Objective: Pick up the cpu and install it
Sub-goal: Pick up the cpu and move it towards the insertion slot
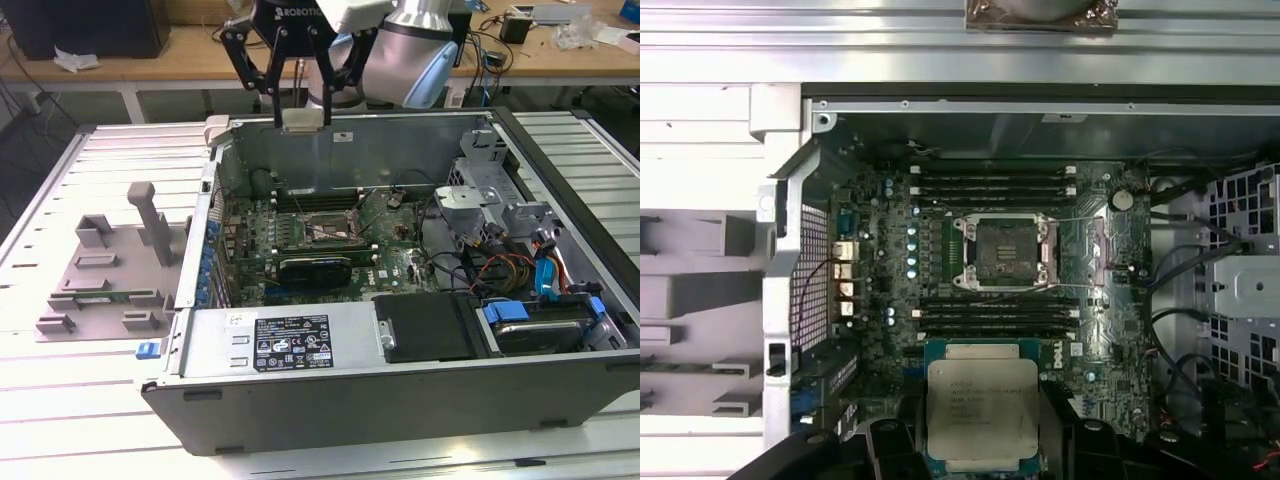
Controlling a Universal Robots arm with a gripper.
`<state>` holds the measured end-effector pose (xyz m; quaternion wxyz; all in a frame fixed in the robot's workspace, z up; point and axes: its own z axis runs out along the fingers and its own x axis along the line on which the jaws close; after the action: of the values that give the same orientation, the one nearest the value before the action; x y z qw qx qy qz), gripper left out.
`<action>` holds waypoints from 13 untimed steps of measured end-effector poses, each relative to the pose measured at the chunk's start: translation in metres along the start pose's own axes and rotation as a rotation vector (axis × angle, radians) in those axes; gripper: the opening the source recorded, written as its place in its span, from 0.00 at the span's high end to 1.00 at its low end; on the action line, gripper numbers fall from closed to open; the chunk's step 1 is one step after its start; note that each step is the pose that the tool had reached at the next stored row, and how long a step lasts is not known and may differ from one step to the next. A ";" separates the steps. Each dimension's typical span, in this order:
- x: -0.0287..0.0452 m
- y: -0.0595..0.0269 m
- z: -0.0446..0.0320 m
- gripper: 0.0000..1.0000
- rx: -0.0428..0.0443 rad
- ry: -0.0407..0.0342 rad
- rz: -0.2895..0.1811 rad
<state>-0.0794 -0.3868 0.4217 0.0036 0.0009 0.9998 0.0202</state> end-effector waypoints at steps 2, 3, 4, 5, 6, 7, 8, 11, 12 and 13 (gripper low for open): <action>-0.0040 -0.0002 0.0043 0.46 -0.0002 0.0024 0.000; -0.0064 -0.0003 0.0073 0.46 0.0001 0.0045 0.000; -0.0078 -0.0004 0.0092 0.46 0.0001 0.0058 0.000; -0.0092 -0.0004 0.0108 0.46 0.0001 0.0072 0.000; -0.0107 -0.0005 0.0126 0.46 0.0000 0.0086 0.000; -0.0122 -0.0005 0.0143 0.46 -0.0001 0.0100 0.000; -0.0166 -0.0007 0.0190 0.46 0.0001 0.0148 0.001; -0.0222 -0.0009 0.0251 0.46 0.0003 0.0203 0.001; -0.0251 -0.0011 0.0282 0.46 0.0007 0.0218 0.001; -0.0290 -0.0012 0.0316 0.46 0.0015 0.0235 0.001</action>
<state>-0.0501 -0.3868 0.3903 -0.0082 0.0011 0.9998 0.0195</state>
